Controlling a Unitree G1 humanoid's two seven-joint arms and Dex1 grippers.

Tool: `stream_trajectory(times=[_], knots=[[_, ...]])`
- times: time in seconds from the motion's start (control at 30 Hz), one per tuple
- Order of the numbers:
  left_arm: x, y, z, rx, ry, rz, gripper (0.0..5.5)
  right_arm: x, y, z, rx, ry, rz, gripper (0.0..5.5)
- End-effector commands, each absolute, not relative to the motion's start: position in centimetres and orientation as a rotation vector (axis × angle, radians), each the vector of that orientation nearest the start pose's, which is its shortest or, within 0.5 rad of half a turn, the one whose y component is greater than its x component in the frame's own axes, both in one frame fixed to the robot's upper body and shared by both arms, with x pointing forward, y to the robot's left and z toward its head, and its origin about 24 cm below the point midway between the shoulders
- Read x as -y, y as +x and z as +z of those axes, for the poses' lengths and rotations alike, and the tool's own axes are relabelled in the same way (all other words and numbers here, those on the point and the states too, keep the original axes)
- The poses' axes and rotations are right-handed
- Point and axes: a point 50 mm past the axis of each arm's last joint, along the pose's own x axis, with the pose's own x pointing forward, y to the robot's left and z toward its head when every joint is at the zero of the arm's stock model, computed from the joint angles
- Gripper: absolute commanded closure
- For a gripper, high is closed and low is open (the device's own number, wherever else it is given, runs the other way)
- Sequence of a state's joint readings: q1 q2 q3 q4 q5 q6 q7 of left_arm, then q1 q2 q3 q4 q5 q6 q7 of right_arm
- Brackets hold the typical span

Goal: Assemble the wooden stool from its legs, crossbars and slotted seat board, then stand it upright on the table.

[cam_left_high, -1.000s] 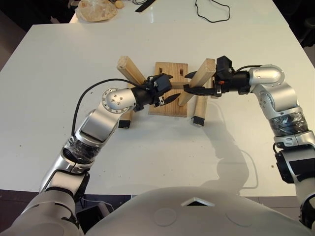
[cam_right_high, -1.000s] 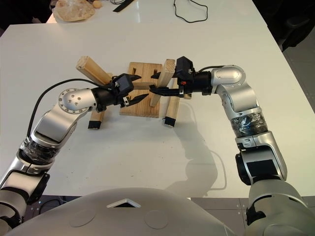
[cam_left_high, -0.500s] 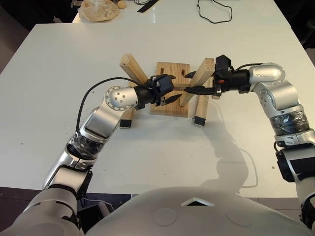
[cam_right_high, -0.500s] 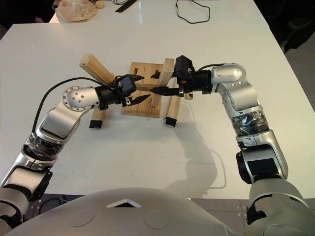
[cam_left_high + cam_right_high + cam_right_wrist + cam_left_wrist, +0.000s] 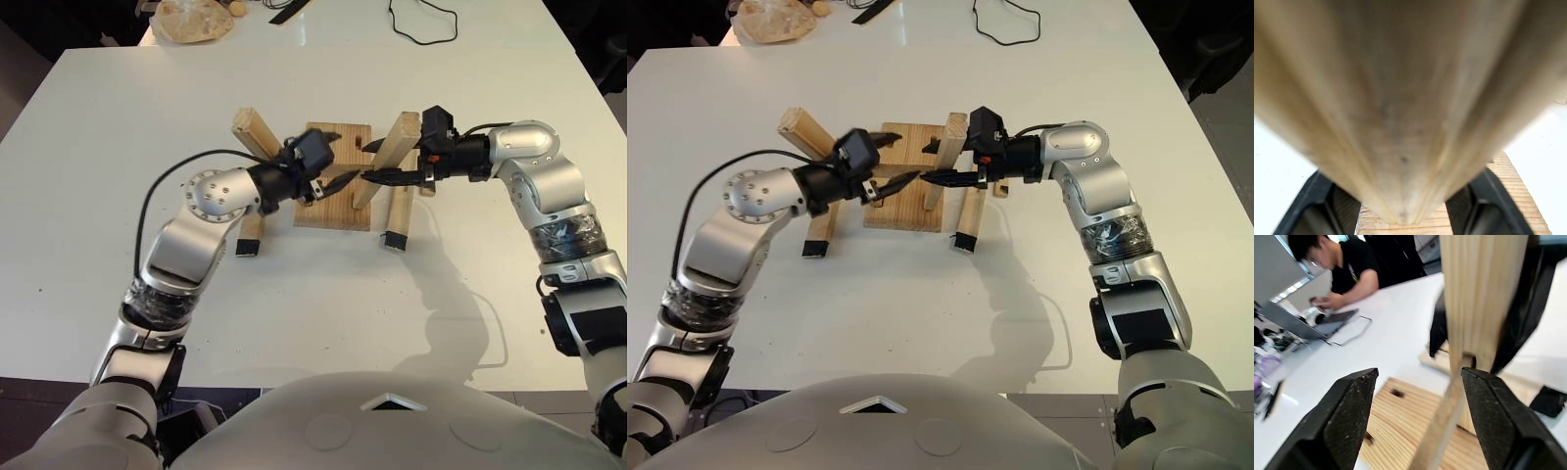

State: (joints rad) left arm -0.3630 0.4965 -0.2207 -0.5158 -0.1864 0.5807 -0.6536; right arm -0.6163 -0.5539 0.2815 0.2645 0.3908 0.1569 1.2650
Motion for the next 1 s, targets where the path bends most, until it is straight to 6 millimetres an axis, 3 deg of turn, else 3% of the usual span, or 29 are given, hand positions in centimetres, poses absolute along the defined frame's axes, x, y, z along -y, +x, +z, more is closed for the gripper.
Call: stream_trajectory(times=[0.03, 0.13, 0.2, 0.27, 0.3, 0.37, 0.47, 0.53, 0.6, 0.73, 0.9, 1.0], knots=[[-10.3, 24.5, 21.6, 0.245, 0.339, -0.984, 2.38, 15.2, 31.0, 10.2, -0.312, -0.381, 1.434, 3.47], [-11.3, 24.3, 26.3, 0.485, 0.155, -0.898, 2.38, 15.5, 31.5, 10.3, -0.313, -0.391, 1.432, 3.47], [-15.0, 25.7, 30.0, 0.614, 0.006, -0.62, 2.38, 15.9, 31.8, 10.3, -0.313, -0.396, 1.423, 3.47], [-20.1, 26.9, 31.2, 0.631, -0.048, -0.315, 2.38, 16.4, 32.0, 10.4, -0.307, -0.387, 1.416, 3.47], [-22.2, 27.4, 30.8, 0.598, -0.057, -0.21, 2.38, 16.6, 32.0, 10.7, -0.296, -0.374, 1.423, 3.47], [-24.7, 27.6, 29.1, 0.517, -0.073, -0.136, 2.38, 16.8, 31.8, 11.4, -0.254, -0.347, 1.433, 3.47], [-25.7, 27.3, 25.0, 0.381, -0.096, -0.158, 2.38, 17.5, 31.5, 13.2, -0.165, -0.318, 1.417, 3.47], [-26.1, 26.8, 21.8, 0.289, -0.154, -0.15, 2.38, 18.2, 31.2, 14.6, -0.092, -0.294, 1.396, 3.47], [-26.1, 26.1, 18.5, 0.194, -0.209, -0.134, 2.38, 19.0, 30.7, 15.9, -0.036, -0.278, 1.358, 2.97], [-24.0, 24.2, 14.2, 0.05, -0.201, -0.133, 2.38, 20.6, 28.8, 17.1, -0.021, -0.261, 1.292, 2.41], [-20.1, 23.1, 12.3, -0.01, -0.121, -0.102, 2.38, 22.3, 26.5, 16.7, -0.058, -0.241, 1.161, 2.26], [-18.1, 22.2, 12.2, 0.01, -0.086, -0.095, 2.55, 23.9, 25.7, 15.8, -0.095, -0.242, 0.932, 2.24]])
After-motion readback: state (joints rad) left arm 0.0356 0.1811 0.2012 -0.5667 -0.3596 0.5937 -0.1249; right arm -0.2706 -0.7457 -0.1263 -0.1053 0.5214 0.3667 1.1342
